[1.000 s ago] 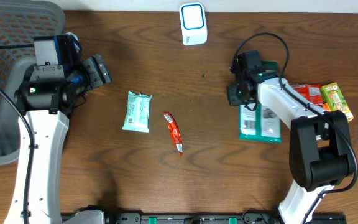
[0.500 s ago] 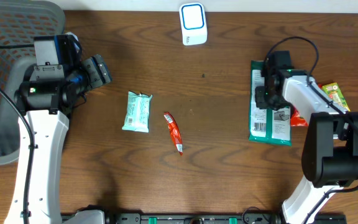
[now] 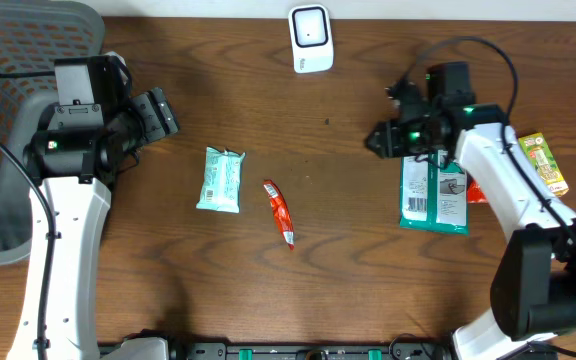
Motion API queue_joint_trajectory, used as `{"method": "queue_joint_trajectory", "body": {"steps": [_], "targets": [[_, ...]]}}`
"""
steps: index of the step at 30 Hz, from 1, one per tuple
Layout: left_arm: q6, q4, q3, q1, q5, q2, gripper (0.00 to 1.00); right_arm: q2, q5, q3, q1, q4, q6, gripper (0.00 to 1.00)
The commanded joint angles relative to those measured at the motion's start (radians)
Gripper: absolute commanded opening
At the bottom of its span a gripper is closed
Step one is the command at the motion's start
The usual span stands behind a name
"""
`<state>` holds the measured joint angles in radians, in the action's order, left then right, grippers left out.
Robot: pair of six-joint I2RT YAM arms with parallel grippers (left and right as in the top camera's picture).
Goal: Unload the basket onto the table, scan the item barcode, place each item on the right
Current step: 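Reach the right gripper to the red Nescafe stick and grasp it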
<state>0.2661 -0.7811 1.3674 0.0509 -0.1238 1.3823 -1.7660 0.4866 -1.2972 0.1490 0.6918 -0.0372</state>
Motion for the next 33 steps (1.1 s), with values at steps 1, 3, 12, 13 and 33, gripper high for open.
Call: {"method": "queue_joint_trajectory", "body": {"steps": [1,3,12,13,33], "targets": [[0.002,0.0,0.011,0.005,0.013,0.004,0.85,-0.001,0.098,-0.008,0.078,-0.005,0.005,0.44],[0.002,0.0,0.011,0.005,0.013,0.004,0.85,-0.001,0.095,-0.008,0.118,-0.008,0.004,0.44],[0.002,0.0,0.011,0.005,0.013,0.004,0.85,-0.005,-0.306,-0.008,0.427,-0.008,-0.135,0.36],[0.002,0.0,0.011,0.005,0.013,0.004,0.85,-0.008,-0.368,-0.007,0.462,-0.01,-0.15,0.36],[0.002,0.0,0.011,0.005,0.013,0.004,0.85,-0.203,-0.609,0.009,0.748,-0.008,-0.333,0.38]]}}
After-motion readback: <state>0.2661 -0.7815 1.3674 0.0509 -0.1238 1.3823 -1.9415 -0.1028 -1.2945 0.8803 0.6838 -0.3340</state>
